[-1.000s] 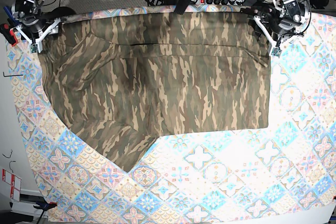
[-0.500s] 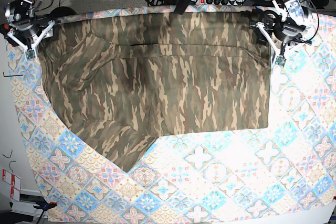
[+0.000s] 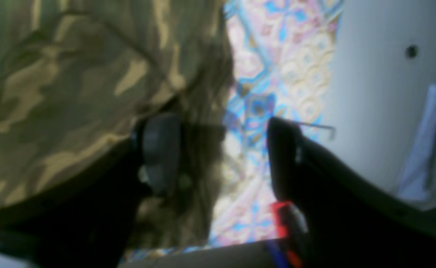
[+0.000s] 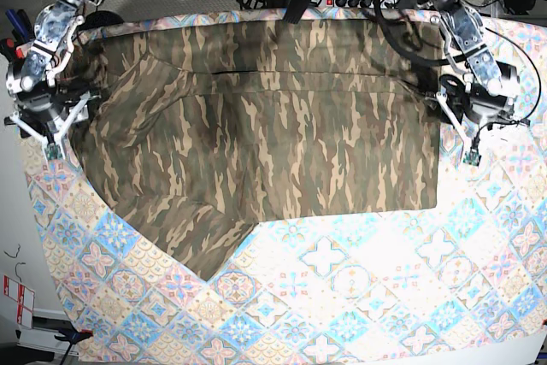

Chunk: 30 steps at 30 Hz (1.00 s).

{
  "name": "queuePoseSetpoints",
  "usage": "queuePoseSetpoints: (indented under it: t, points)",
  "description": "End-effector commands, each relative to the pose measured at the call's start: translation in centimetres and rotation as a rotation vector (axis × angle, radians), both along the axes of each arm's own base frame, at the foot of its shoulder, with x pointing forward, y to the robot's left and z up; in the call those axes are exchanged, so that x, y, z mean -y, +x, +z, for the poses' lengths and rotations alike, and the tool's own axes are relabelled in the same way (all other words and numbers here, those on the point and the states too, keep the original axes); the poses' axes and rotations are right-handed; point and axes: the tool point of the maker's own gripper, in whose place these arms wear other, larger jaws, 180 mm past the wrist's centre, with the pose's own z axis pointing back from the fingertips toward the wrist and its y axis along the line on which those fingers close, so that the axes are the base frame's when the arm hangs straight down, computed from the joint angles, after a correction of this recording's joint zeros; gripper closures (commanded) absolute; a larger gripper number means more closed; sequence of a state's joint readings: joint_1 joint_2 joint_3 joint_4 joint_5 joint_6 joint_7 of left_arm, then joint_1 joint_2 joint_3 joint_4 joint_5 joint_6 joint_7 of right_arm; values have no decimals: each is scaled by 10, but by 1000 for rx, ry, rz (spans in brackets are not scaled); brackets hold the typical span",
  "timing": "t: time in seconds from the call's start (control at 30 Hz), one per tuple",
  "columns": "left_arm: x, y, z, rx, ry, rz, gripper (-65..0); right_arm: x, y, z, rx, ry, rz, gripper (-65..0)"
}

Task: Fold the T-shirt properly

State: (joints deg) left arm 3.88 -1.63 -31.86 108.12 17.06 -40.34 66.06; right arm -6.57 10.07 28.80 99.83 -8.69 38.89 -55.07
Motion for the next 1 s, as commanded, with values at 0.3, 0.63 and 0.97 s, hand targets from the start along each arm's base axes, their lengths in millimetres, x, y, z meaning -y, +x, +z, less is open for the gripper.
queuePoseSetpoints:
  t: [0.3, 0.63, 0.97]
  points:
    - [27, 66, -8, 95, -96, -108, -331, -32, 90, -6, 40, 100, 116, -369]
    - [34, 83, -24, 92, -168, -113, -330, -79, 167, -11, 122, 265, 223, -371]
    - [35, 89, -20, 118, -168, -119, -332, -123, 229, -17, 158, 451, 284, -372]
